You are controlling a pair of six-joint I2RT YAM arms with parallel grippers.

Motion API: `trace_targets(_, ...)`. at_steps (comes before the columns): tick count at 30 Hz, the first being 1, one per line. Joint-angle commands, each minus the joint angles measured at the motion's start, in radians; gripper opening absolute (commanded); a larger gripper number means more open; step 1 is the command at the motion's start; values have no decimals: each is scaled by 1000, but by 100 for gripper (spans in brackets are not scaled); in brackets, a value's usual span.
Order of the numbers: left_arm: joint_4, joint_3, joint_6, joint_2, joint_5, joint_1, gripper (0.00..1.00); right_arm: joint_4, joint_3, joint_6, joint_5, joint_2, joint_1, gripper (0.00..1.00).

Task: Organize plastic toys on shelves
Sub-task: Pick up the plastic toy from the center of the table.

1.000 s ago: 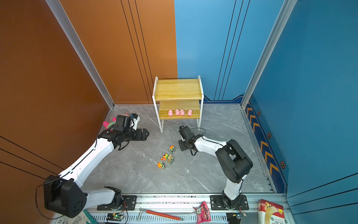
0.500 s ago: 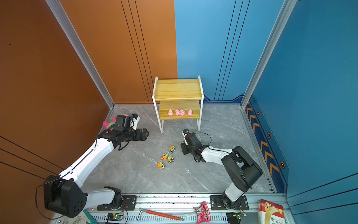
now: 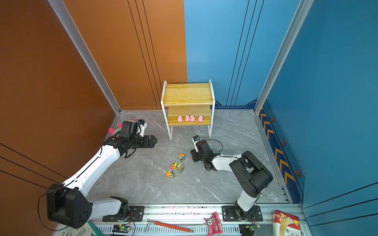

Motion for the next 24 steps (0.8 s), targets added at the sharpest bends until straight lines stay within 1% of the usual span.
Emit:
trace_targets(1, 8, -12, -6, 9, 21, 8, 96, 22, 1, -15, -16, 22, -4, 49)
trace_targets(4, 9, -12, -7, 12, 21, 10, 96, 22, 2, -12, -16, 35, -5, 47)
trace_targets(7, 9, -12, -7, 15, 21, 11, 96, 25, 8, -12, -15, 48, -4, 43)
trace_targets(13, 8, -13, -7, 14, 20, 10, 96, -9, 37, -11, 1, 35, 3, 30)
trace_targets(15, 8, -13, -7, 14, 20, 11, 96, -46, 49, -13, 18, 0, 12, 25)
trace_targets(17, 8, -12, -7, 13, 21, 12, 96, -92, 66, -16, 32, -47, 21, 23)
trace_targets(24, 11, -12, -10, 7, 27, 11, 96, -323, 154, -18, 25, -224, 37, 24)
